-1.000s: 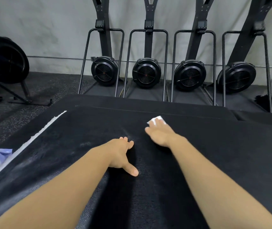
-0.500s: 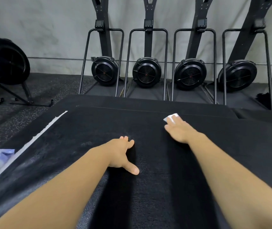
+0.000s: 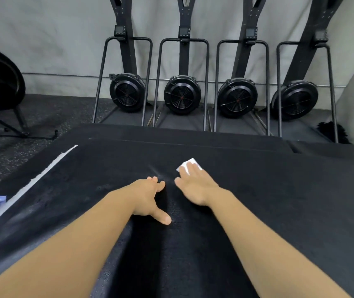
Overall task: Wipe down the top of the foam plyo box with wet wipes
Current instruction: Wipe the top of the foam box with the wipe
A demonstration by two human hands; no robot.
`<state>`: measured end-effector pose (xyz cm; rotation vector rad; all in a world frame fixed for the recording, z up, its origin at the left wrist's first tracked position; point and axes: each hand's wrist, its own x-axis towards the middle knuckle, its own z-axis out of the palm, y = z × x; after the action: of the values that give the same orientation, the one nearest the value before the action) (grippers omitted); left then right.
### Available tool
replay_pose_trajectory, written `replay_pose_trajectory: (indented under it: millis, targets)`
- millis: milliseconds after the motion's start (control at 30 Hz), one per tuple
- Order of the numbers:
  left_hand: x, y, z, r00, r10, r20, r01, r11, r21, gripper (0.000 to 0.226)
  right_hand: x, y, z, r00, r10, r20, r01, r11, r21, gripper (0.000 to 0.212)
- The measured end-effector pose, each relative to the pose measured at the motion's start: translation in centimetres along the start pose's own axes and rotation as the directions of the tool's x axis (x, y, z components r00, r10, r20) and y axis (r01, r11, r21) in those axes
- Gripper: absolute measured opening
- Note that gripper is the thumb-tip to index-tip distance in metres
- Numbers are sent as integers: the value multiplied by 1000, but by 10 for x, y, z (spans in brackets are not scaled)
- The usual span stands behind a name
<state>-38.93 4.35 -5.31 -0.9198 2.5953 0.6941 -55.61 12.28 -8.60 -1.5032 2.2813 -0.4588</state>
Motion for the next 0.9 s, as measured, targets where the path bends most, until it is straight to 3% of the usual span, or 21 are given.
replay_pose_trajectory:
  millis: [133,233,433,567,667,800,900]
  targets:
    - [0,-2,0,1000,2,-18,-3,999,-44,110,-17,-34,16,985,-92,146,96,995,-22,54]
    - [0,-3,1,1000,6,-8,-6,999,-36,113,-18,-24,3,984,-123,129,126,992,-16,45]
    - [2,-2,0,1000,8,12,-8,999,-48,116,-4,55,-36,994,93,-49,-96,994,-59,45]
    - [2,-1,0,1000,17,19,-17,999,-38,116,3,96,-58,958,279,-60,-280,960,-22,49]
    - [3,-1,0,1000,21,21,-21,999,-41,115,4,87,-54,938,342,-50,-340,939,42,55]
    - [3,-2,0,1000,17,12,-17,999,-33,116,-17,33,-20,979,197,-42,-198,980,-5,54]
    - [4,-3,1,1000,5,3,-5,1000,-18,117,-44,-10,8,995,86,49,-84,995,-49,58]
